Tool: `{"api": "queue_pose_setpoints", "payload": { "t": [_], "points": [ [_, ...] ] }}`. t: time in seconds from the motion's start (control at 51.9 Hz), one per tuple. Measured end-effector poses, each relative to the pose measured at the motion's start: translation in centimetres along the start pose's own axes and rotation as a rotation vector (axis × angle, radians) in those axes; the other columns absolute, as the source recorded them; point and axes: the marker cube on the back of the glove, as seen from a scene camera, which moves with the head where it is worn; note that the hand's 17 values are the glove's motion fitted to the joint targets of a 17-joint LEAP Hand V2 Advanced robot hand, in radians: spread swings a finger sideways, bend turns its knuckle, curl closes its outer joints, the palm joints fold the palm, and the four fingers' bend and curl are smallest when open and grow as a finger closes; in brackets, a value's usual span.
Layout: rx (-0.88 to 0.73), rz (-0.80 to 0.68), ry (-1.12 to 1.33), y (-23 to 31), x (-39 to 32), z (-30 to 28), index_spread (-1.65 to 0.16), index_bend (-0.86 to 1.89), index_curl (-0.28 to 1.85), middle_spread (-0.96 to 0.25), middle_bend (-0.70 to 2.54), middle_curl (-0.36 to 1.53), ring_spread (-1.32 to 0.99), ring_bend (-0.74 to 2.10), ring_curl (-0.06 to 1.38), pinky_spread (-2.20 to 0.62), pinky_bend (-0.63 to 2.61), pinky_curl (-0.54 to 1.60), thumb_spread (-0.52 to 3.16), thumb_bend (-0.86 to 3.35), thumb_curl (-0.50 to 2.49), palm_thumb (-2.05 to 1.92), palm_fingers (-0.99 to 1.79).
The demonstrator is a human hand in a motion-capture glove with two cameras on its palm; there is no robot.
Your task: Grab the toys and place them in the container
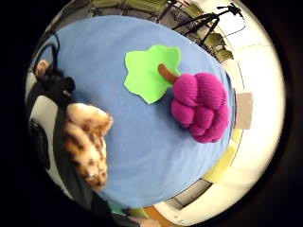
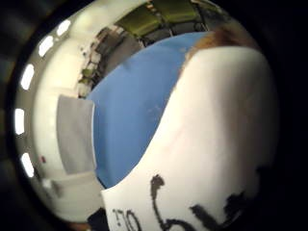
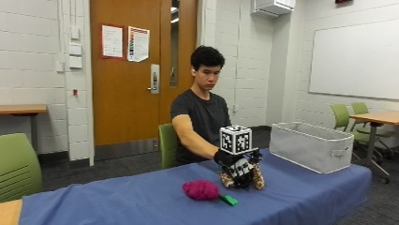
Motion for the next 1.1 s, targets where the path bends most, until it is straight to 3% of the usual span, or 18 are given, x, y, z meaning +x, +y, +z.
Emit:
{"api": "queue_pose_setpoints", "payload": {
  "t": [0.135, 0.347, 0.501, 0.733, 0.925, 1.099],
  "points": [
    [-0.061, 0.010, 0.018, -0.1, 0.0, -0.5, -0.32, 0.20, 0.68, -0.30, 0.57, 0.50, -0.45, 0.84, 0.41, -0.42, 0.60, 0.35, 1.08, 0.19, 0.54, 0.62, 1.29],
    [-0.049, -0.037, -0.016, -0.7, -1.8, -5.9, -0.35, 0.14, 0.67, -0.34, 0.84, 0.60, -0.42, 1.02, 0.49, -0.47, 0.70, 0.38, 0.93, 0.15, 0.64, 0.64, 1.24],
    [0.030, -0.086, -0.027, -1.5, -6.1, -13.8, -0.34, 0.26, 0.72, -0.33, 0.95, 0.63, -0.39, 1.08, 0.50, -0.48, 0.69, 0.38, 1.01, 0.10, 0.63, 0.60, 1.31],
    [0.174, -0.215, 0.000, -1.6, -15.5, -23.8, -0.34, 0.30, 0.81, -0.31, 1.00, 0.63, -0.38, 1.11, 0.50, -0.48, 0.72, 0.39, 1.04, 0.07, 0.66, 0.62, 1.25],
    [0.246, -0.333, 0.007, -0.1, -25.3, -28.5, -0.33, 0.30, 0.86, -0.30, 1.02, 0.63, -0.38, 1.14, 0.49, -0.48, 0.74, 0.39, 1.02, 0.04, 0.69, 0.63, 1.23],
    [0.247, -0.577, -0.094, 3.0, -36.7, -30.6, -0.34, 0.29, 0.90, -0.30, 1.03, 0.62, -0.38, 1.14, 0.48, -0.48, 0.75, 0.39, 1.01, 0.02, 0.72, 0.64, 1.22]
  ]
}}
